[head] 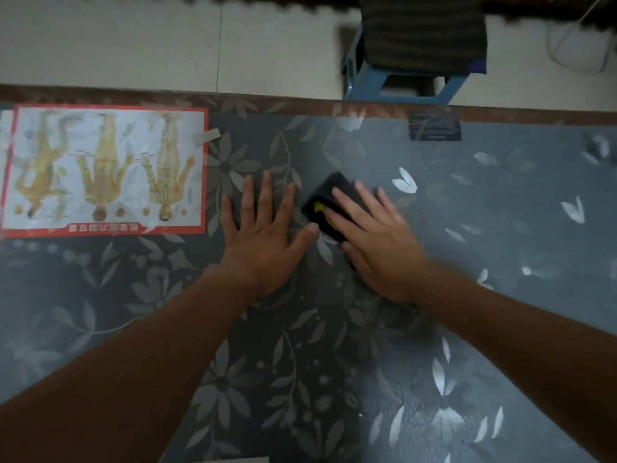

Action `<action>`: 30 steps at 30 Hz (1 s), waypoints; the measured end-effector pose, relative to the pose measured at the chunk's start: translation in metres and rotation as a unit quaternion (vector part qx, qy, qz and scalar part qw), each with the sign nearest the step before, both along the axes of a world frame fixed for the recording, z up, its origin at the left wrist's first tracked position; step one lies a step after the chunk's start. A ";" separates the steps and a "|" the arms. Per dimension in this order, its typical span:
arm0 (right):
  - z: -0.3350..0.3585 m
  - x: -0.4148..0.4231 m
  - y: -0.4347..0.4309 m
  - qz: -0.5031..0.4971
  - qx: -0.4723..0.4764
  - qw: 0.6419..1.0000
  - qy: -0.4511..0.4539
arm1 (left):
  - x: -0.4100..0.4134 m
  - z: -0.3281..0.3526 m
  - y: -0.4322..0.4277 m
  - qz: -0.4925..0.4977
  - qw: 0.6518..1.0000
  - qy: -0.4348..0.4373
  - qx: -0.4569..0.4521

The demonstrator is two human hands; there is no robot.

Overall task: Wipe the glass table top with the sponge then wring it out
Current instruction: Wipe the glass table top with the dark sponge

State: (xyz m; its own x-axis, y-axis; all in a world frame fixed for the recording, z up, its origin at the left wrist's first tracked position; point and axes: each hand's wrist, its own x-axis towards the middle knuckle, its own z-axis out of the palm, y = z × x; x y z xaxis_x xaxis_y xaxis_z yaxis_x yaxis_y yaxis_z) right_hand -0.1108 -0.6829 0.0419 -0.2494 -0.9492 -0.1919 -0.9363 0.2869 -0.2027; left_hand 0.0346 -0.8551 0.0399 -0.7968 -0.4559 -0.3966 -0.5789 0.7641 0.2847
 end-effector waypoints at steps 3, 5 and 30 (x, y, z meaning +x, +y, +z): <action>0.000 -0.033 0.013 -0.045 -0.001 0.999 -0.018 | 0.000 0.001 0.000 -0.001 1.000 0.003 0.001; 0.005 -0.039 0.003 -0.146 0.003 0.988 -0.042 | 0.001 0.001 0.000 -0.004 1.000 0.002 -0.003; 0.065 -0.061 -0.024 -0.452 -0.181 0.843 -0.230 | -0.002 0.002 0.000 0.000 1.000 -0.010 0.000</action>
